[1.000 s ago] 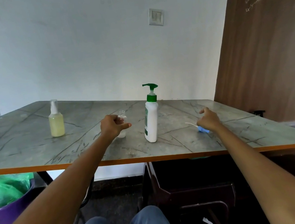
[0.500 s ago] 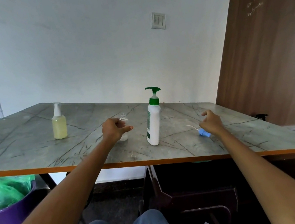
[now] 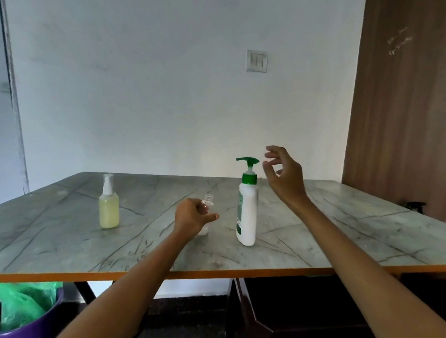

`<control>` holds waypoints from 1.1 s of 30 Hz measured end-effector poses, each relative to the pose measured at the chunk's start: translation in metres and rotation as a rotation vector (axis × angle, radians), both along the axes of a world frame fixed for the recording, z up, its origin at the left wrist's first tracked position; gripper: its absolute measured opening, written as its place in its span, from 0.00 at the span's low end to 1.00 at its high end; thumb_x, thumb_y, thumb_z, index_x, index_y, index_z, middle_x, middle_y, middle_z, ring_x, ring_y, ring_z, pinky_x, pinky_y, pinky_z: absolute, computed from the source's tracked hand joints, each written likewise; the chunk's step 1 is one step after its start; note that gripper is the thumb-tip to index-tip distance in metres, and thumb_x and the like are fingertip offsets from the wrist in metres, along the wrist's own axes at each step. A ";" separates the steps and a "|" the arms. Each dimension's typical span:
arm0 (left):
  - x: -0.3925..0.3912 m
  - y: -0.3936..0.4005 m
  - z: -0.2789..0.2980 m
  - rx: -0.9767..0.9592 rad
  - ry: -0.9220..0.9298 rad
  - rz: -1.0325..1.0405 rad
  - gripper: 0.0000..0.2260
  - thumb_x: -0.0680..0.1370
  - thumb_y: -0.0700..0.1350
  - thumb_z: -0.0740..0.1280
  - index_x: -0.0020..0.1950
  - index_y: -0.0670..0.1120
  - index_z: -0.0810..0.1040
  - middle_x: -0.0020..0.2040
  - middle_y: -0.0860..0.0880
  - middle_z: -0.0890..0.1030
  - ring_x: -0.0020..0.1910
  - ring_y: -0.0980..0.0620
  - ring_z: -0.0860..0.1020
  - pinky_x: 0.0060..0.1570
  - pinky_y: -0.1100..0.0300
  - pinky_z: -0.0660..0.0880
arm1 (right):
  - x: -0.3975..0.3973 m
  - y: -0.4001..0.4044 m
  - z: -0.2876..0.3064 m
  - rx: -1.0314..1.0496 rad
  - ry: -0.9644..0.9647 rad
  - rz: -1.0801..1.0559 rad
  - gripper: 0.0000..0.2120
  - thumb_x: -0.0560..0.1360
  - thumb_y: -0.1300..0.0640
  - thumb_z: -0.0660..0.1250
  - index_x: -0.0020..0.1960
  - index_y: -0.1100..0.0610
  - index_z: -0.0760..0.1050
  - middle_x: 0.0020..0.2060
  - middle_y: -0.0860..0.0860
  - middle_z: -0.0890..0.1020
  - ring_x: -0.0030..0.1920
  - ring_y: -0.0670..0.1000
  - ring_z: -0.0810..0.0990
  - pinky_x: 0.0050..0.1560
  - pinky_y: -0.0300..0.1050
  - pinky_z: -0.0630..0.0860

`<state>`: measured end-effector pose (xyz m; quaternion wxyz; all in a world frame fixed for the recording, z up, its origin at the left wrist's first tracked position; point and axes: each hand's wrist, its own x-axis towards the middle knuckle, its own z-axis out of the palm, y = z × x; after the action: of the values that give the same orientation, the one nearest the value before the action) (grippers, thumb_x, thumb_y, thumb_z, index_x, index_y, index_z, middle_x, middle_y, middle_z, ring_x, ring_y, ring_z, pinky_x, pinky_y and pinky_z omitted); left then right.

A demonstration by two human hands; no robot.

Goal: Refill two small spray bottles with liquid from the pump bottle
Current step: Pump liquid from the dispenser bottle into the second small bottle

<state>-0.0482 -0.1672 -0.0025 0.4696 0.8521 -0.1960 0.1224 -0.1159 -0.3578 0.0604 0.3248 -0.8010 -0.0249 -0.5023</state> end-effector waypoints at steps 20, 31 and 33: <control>-0.011 -0.028 0.071 -0.049 -0.288 -0.124 0.21 0.69 0.48 0.75 0.60 0.44 0.78 0.55 0.45 0.82 0.50 0.49 0.79 0.43 0.66 0.70 | 0.007 0.033 -0.017 -0.073 -0.086 0.061 0.19 0.74 0.66 0.60 0.64 0.59 0.74 0.60 0.54 0.78 0.60 0.54 0.75 0.60 0.50 0.74; -0.009 -0.023 0.080 0.059 -0.291 -0.126 0.20 0.69 0.46 0.75 0.59 0.44 0.79 0.54 0.44 0.81 0.43 0.54 0.73 0.36 0.64 0.65 | 0.027 0.052 -0.026 0.049 -0.301 -0.063 0.19 0.78 0.53 0.53 0.52 0.61 0.80 0.47 0.53 0.84 0.47 0.50 0.78 0.48 0.45 0.75; -0.009 -0.020 0.079 0.095 -0.277 -0.135 0.20 0.69 0.46 0.74 0.60 0.44 0.78 0.55 0.44 0.80 0.44 0.53 0.72 0.36 0.65 0.65 | 0.030 0.053 -0.027 0.049 -0.323 -0.077 0.18 0.78 0.54 0.54 0.49 0.61 0.81 0.44 0.53 0.84 0.44 0.51 0.79 0.44 0.46 0.75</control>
<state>-0.0572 -0.1867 0.0768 0.4045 0.8331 -0.3215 0.1974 -0.0861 -0.3049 0.0333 0.3166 -0.7020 -0.0338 -0.6370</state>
